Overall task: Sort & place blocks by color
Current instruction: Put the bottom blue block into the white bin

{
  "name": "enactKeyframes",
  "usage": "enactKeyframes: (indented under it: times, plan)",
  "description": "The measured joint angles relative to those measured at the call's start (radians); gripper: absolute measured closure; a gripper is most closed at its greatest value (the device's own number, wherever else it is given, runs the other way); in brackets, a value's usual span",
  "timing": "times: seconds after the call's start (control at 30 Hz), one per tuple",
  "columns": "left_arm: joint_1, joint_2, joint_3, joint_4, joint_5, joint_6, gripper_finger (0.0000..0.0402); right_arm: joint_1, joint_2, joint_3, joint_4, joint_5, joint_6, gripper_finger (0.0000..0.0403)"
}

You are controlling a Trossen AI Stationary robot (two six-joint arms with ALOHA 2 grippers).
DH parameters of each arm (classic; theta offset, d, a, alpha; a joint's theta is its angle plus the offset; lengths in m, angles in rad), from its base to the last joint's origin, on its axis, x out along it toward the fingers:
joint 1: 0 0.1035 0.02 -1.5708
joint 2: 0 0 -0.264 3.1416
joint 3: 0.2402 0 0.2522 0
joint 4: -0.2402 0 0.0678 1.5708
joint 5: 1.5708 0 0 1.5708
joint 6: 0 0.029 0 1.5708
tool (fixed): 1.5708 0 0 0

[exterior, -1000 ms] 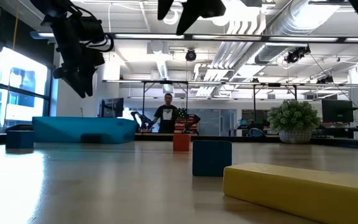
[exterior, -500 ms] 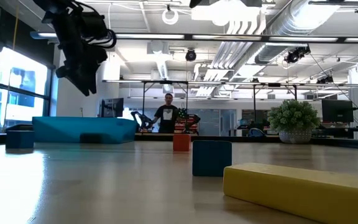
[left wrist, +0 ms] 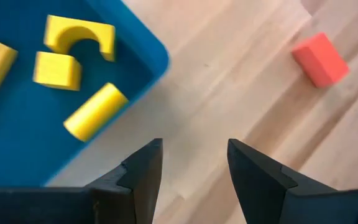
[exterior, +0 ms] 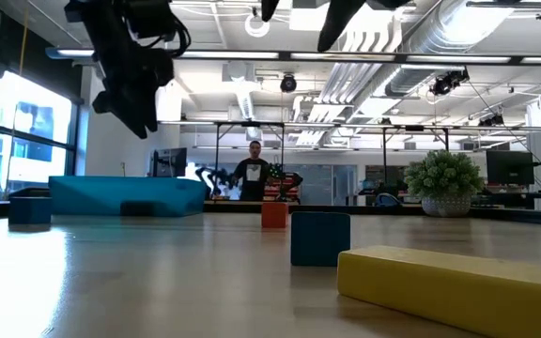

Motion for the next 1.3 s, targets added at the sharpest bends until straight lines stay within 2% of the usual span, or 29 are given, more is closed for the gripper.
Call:
enactKeyframes:
  times: [0.23,0.43,0.63,0.9,1.3]
  plan:
    - [-0.13,0.0,0.0,-0.009,-0.003,-0.1,0.0232,0.031,-0.001,-0.152,0.178,-0.004,0.114,0.0208]
    - [-0.227,0.0,0.0,-0.012,-0.015,-0.156,0.0232,0.039,0.0,-0.253,0.212,-0.058,0.255,0.0208]
    - [-0.291,0.0,0.0,-0.012,-0.028,-0.175,0.0232,0.038,0.0,-0.334,0.275,-0.09,0.314,0.0208]
    - [-0.316,0.0,0.0,-0.012,-0.068,-0.175,0.0232,0.025,-0.001,-0.413,0.415,-0.089,0.314,0.0208]
    - [-0.316,0.0,0.0,-0.011,-0.068,-0.172,0.0232,-0.018,-0.001,-0.429,0.432,-0.098,0.274,0.0208]
